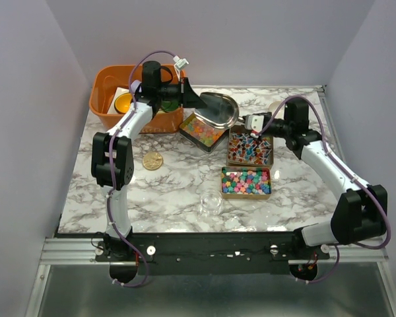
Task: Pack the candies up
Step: Adjust the spatula.
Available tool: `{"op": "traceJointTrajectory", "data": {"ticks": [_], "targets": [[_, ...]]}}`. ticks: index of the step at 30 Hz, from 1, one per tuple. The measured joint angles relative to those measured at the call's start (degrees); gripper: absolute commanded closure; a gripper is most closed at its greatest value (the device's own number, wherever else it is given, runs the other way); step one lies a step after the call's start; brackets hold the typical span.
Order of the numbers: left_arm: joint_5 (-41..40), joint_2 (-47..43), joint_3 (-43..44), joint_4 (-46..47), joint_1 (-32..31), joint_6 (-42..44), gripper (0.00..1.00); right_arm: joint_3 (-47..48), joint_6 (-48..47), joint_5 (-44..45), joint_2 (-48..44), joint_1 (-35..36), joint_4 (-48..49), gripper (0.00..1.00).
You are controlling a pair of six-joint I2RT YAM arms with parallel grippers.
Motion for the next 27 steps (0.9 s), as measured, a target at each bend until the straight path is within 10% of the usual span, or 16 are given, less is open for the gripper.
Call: {"op": "traceJointTrajectory", "data": {"ticks": [5, 9, 11, 27], "targets": [[-0.2, 0.0, 0.0, -0.5, 0.3, 0.0, 0.94, -0.2, 2.9, 3.1, 0.6, 0.3, 3.7, 0.99], [-0.4, 0.0, 0.0, -0.8, 0.5, -0.1, 0.48, 0.3, 6.3, 5.1, 1.7, 0.7, 6.1, 0.99], [-1.0, -0.2, -0.1, -1.4, 0.6, 0.3, 0.02, 1.1, 8.0, 5.6, 2.5, 1.0, 5.5, 0.99], [-16.7, -13.0, -4.3, -14.4, 6.8, 13.7, 0.01, 20.2, 11.1, 12.2, 2.3, -4.4, -22.5, 0.99]]}}
